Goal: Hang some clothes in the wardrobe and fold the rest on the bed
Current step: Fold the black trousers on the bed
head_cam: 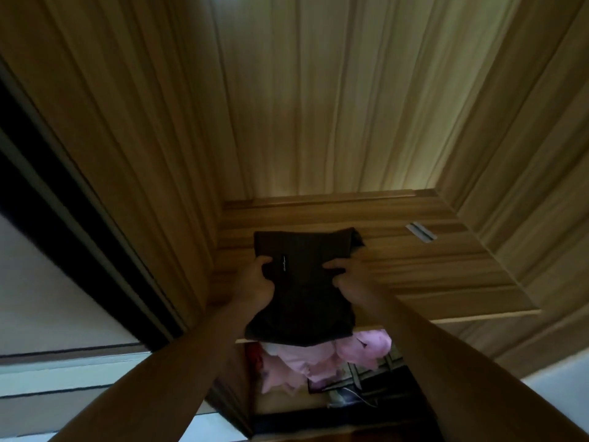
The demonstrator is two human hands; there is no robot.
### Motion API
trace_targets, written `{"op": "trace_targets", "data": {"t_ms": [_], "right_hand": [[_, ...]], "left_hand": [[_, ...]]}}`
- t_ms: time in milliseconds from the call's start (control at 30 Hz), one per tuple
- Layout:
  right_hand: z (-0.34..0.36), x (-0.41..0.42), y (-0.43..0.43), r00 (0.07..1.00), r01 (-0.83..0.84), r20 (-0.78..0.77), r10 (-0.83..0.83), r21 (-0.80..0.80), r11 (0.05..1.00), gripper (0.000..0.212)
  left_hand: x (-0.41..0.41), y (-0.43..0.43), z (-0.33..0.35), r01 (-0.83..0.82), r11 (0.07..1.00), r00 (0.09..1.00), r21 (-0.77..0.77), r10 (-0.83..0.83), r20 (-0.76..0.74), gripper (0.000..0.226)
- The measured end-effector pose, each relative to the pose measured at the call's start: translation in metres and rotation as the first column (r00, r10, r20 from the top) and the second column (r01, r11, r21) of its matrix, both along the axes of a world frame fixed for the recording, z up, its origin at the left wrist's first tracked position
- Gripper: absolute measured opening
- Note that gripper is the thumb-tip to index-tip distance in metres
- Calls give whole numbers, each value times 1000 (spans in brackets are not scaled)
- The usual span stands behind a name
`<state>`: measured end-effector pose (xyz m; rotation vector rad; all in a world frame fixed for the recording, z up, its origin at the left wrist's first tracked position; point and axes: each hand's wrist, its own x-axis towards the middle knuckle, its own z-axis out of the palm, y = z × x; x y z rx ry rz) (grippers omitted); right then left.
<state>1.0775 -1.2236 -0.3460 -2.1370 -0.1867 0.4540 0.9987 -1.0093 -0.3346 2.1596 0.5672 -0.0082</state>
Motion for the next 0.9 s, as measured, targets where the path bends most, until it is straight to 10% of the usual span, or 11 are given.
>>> {"op": "trace_targets", "data": {"t_ms": [300, 400, 533, 633, 900], "right_hand": [[-13, 119, 83, 982, -155, 119, 149, 49, 987, 46], [-13, 160, 113, 967, -210, 144, 210, -12, 978, 29], [-59, 158, 122, 881, -418, 55, 470, -377, 827, 77], [-96, 141, 123, 784, -457, 107, 612, -568, 684, 82], [-112, 162, 145, 758, -411, 199, 621, -594, 692, 60]], "left_hand": [[109, 68, -20, -319, 948, 935, 8, 313, 167, 49], [142, 102, -19, -369, 884, 918, 286, 297, 264, 49], [138, 111, -63, 24, 840, 992, 541, 48, -117, 67], [121, 109, -102, 333, 770, 887, 545, -59, -458, 78], [128, 116, -124, 296, 682, 903, 669, 27, -428, 76]]}}
